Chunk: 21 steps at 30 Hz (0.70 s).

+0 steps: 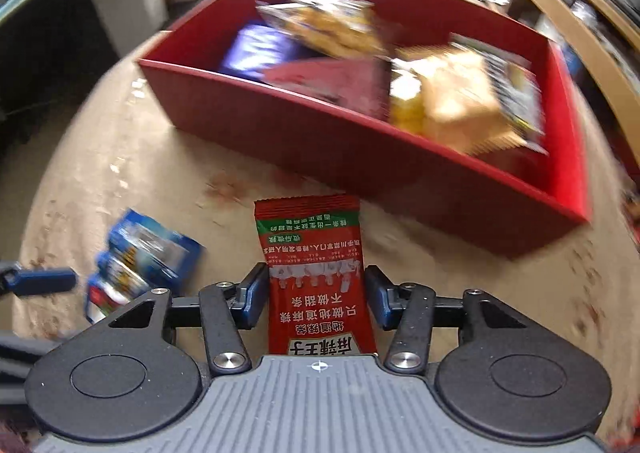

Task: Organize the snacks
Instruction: 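Grasp the blue sausage packet with left tool while right tool grasps the red-green packet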

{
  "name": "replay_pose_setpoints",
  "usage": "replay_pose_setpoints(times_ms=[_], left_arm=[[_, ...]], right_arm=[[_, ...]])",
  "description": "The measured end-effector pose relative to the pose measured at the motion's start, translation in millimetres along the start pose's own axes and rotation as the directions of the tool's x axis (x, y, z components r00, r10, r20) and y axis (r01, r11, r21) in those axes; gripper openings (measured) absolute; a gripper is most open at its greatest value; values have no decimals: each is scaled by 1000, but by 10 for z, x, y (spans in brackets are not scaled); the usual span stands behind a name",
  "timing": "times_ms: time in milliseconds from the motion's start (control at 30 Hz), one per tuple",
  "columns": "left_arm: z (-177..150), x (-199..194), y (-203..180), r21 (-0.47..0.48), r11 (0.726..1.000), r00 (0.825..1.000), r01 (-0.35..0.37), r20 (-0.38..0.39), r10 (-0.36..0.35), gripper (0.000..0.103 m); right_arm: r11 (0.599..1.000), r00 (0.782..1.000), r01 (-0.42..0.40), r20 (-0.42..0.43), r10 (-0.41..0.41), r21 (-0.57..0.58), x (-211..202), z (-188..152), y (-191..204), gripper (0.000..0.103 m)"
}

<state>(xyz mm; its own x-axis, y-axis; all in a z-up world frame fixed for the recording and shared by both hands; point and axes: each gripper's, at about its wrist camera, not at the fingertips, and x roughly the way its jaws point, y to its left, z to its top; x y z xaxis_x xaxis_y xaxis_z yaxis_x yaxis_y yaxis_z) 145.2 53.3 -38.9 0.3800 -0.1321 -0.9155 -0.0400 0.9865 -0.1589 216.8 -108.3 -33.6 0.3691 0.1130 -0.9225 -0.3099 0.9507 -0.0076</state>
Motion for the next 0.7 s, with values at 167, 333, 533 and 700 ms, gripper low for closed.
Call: replay_pose_setpoints(times_ms=[167,333,533,700], left_arm=[[59,114,-123,11,999,999,-45,28,45,72],[44,149,-146,3,997,996,-80,43,80,74],[6,225,-294,42,990,989,-135,70,132,87],[13,244,-290,35,991,989,-132,72,129,89]], right_arm=[[998,1000,26,-8,-26,60,-214,-277,-161,58],[996,999,49,-25,-48,70,-203,-509,-172,58],[997,999,52,-4,-52,62,-152,-508,-93,63],[996,999,51,9,-52,73,-123,-505,-120,68]])
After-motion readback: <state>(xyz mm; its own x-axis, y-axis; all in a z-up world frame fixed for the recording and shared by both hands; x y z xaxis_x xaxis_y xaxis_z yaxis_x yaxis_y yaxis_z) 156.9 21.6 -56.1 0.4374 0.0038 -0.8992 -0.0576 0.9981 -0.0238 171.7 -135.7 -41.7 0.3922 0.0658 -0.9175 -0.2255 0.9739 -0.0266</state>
